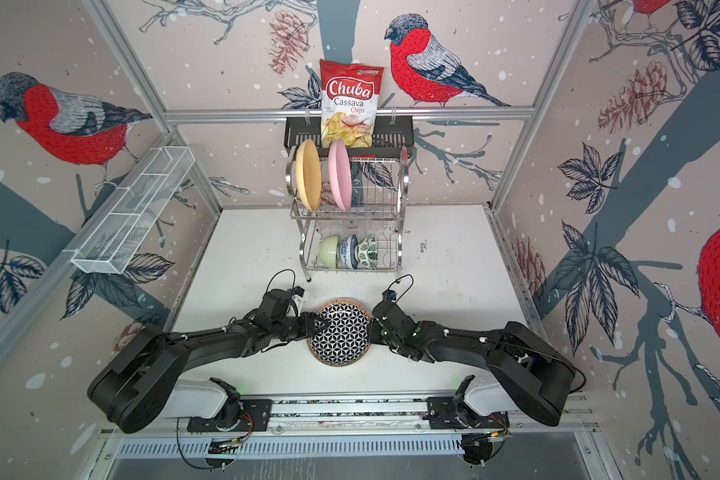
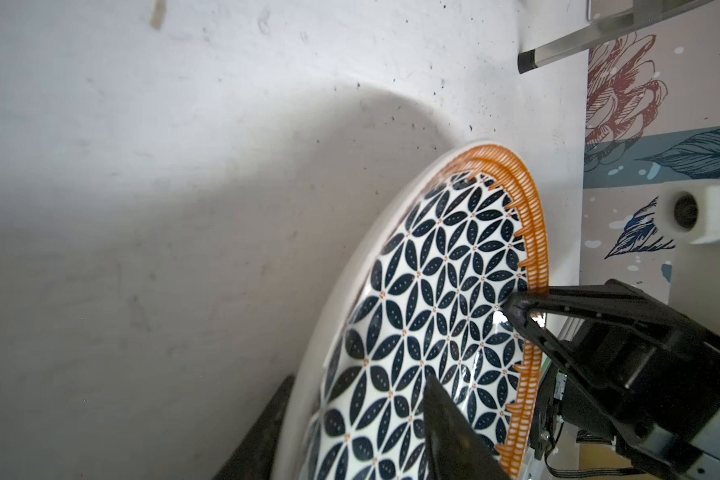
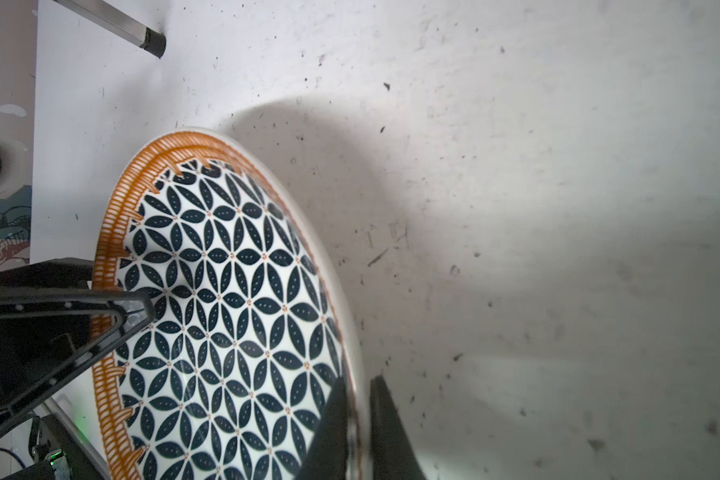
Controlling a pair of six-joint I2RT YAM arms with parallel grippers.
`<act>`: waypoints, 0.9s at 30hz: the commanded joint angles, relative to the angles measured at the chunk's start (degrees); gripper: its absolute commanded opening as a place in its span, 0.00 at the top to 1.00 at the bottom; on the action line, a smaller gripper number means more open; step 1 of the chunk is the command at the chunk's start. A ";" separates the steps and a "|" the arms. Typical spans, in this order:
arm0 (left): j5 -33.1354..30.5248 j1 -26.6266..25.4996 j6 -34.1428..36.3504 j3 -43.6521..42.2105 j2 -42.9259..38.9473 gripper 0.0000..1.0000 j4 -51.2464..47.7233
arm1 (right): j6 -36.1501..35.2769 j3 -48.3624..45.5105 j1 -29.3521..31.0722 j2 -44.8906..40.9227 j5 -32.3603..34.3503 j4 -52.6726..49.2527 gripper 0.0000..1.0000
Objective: Unload the mixed dishes from the dish rack
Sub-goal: 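Lower the patterned plate flat onto the table with both grippers and release, then move the right gripper to the pink plate rim in the rack and close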
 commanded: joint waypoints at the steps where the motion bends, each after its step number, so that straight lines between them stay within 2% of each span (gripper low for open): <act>1: -4.71 -0.19 0.92 0.15 -1.97 0.49 -8.55 | -0.03 -0.33 -0.22 -0.97 0.26 1.81 0.81; 8: -9.77 -0.18 2.05 3.15 -7.65 0.46 -16.91 | -1.43 0.40 -0.60 -3.67 0.63 -1.31 0.63; 10: -12.68 -0.10 2.82 5.40 -10.07 0.40 -21.65 | -2.74 1.54 -0.92 -5.78 1.59 -4.57 0.55; 12: -16.78 0.19 3.66 8.48 -13.02 0.38 -27.02 | -4.52 3.82 -1.18 -10.07 3.68 -9.54 0.47; 14: -21.07 0.50 3.85 11.47 -15.81 0.37 -31.23 | -6.92 7.03 -1.21 -12.86 6.23 -14.39 0.42; 18: -29.47 1.11 6.98 18.18 -21.83 0.36 -35.68 | -13.07 16.70 -0.18 -15.69 11.71 -22.73 0.41; 21: -33.05 2.28 9.19 24.24 -25.00 0.34 -37.62 | -17.47 26.93 3.02 -14.81 17.31 -27.88 0.44; 25: -32.91 5.03 10.86 30.96 -25.60 0.33 -37.67 | -25.25 42.24 7.18 -10.33 22.44 -30.90 0.47; 27: -31.15 6.49 11.33 33.91 -24.17 0.32 -37.01 | -28.98 50.01 6.19 -7.10 19.36 -31.26 0.47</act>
